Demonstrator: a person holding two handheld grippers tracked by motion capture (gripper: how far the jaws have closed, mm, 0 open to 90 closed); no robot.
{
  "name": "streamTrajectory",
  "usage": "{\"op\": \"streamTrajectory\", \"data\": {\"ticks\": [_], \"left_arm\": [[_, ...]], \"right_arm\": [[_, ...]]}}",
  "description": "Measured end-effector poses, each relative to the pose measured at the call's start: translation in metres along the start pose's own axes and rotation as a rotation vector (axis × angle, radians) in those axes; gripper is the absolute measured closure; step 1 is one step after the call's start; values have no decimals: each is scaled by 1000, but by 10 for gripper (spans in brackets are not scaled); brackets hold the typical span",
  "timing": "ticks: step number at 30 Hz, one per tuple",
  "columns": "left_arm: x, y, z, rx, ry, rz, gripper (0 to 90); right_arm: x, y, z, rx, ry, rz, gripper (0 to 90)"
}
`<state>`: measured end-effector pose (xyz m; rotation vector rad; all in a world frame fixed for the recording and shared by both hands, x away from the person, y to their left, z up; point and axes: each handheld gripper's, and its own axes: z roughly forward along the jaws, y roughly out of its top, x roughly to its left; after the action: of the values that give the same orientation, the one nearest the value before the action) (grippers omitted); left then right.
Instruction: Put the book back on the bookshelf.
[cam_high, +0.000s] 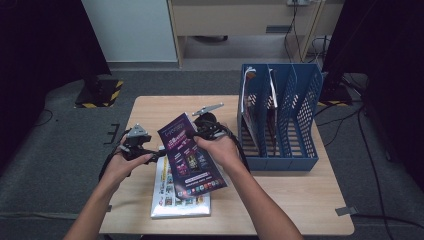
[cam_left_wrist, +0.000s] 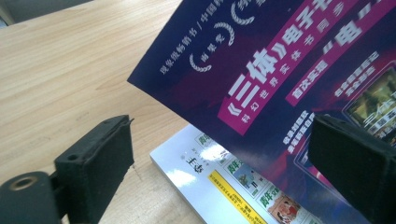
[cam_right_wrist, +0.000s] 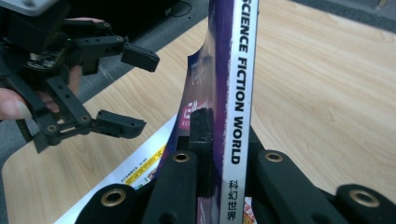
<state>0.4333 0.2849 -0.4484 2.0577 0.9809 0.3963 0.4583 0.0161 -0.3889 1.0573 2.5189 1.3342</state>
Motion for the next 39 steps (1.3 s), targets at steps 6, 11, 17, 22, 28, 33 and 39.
{"op": "streamTrajectory", "data": {"ticks": [6, 11, 17, 22, 28, 33, 39], "left_arm": [[4, 6, -5, -20, -3, -8, 48], [5, 8, -9, -35, -4, -13, 41], [7, 10, -10, -36, -5, -7, 36], [9, 18, -13, -54, -7, -7, 32], [12, 29, -19, -69, -2, 8, 32], [17, 35, -25, -98, -11, 3, 30], [25, 41, -27, -96, -22, 11, 31]], "right_arm": [[4, 8, -6, -9, 5, -25, 828], [7, 14, -13, -15, -1, -45, 828], [9, 21, -20, -23, -1, -74, 828], [10, 27, -27, -37, 9, -91, 828], [11, 39, -34, -46, 21, -115, 828], [13, 44, -36, -41, 27, -137, 828], [14, 46, -35, -42, 41, -153, 828]]}}
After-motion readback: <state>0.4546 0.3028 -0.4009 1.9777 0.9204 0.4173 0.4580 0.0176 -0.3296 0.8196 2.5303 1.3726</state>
